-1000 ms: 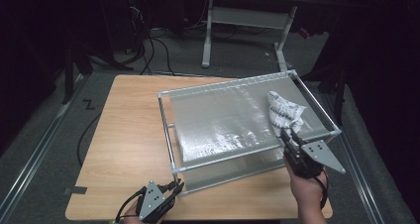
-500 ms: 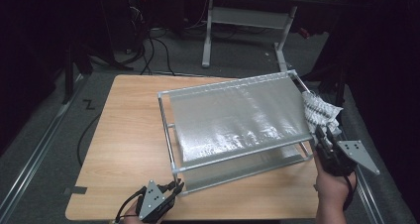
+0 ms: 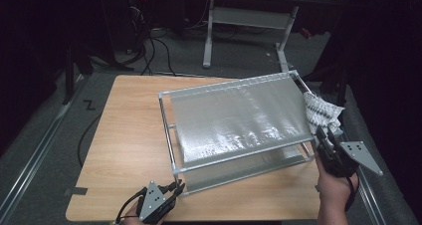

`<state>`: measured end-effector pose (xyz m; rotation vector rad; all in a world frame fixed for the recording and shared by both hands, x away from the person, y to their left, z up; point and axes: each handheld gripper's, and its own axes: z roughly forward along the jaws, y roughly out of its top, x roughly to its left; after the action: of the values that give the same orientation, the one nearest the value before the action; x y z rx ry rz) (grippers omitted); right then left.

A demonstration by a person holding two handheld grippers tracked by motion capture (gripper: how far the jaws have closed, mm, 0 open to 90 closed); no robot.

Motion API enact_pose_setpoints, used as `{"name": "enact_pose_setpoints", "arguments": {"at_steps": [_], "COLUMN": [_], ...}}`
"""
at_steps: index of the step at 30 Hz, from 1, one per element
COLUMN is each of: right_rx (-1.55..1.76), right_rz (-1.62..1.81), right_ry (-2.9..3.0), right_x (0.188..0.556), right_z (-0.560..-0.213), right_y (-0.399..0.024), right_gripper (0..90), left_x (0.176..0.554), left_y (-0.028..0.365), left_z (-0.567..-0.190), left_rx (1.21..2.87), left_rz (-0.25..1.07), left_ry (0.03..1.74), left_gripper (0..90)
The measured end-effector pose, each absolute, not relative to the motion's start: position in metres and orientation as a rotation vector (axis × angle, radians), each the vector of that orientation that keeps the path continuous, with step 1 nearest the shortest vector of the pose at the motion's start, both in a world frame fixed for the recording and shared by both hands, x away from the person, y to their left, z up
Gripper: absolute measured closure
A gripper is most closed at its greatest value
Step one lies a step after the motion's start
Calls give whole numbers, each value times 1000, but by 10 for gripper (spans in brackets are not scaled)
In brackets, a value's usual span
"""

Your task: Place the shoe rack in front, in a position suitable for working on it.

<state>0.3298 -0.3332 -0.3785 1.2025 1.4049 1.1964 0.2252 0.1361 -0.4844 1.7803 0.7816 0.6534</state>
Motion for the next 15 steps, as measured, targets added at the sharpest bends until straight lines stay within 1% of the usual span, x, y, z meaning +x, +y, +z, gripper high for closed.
{"name": "enact_pose_setpoints", "arguments": {"at_steps": [14,15], "right_rx": [1123,1100], "right_rz": [1265,1280], "right_ry": [1512,1539], "right_x": [326,325], "right_z": [-379,-379], "right_y": [-300,-291], "right_gripper": [769,769], "left_x": [226,226], "left_y": [136,136], "left_z": [-485,-485], "left_rx": [1778,1778], "left_rz": [643,642], "left_ry": [782,782], "left_gripper": [786,784]}}
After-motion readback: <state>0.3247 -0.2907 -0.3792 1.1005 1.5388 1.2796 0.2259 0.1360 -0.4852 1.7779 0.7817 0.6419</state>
